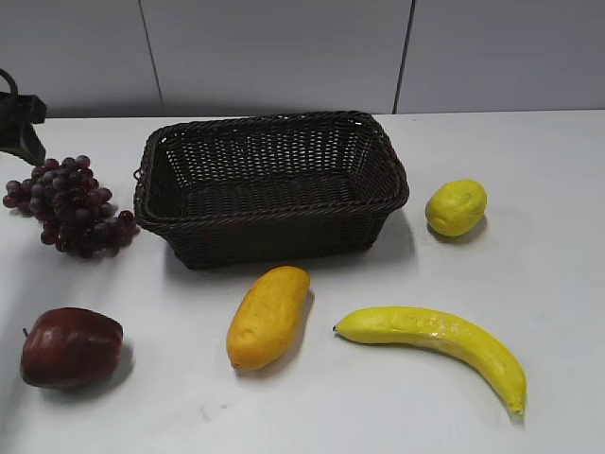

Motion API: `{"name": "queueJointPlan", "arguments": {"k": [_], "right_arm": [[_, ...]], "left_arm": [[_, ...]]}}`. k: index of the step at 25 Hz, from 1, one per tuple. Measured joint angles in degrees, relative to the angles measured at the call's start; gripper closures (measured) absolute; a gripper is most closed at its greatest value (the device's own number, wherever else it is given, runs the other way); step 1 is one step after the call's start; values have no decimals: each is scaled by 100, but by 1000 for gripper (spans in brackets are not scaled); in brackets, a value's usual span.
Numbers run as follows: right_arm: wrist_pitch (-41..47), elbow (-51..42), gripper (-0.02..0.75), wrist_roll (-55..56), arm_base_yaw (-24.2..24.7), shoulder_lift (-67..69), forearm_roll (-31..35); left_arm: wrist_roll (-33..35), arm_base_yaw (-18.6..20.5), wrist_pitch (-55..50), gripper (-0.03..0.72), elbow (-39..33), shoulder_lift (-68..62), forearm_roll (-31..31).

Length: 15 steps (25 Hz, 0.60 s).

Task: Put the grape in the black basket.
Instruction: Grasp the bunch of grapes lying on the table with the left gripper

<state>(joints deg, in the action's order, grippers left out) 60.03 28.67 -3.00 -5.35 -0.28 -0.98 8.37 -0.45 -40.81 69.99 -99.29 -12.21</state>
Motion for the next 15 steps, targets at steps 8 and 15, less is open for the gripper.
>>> {"name": "queueJointPlan", "arguments": {"k": [8, 15], "right_arm": [[0, 0, 238, 0, 0, 0, 0], [0, 0, 238, 0, 0, 0, 0]], "left_arm": [[64, 0, -922, 59, 1231, -1422, -6], [381, 0, -940, 64, 1545, -2025, -316]]}}
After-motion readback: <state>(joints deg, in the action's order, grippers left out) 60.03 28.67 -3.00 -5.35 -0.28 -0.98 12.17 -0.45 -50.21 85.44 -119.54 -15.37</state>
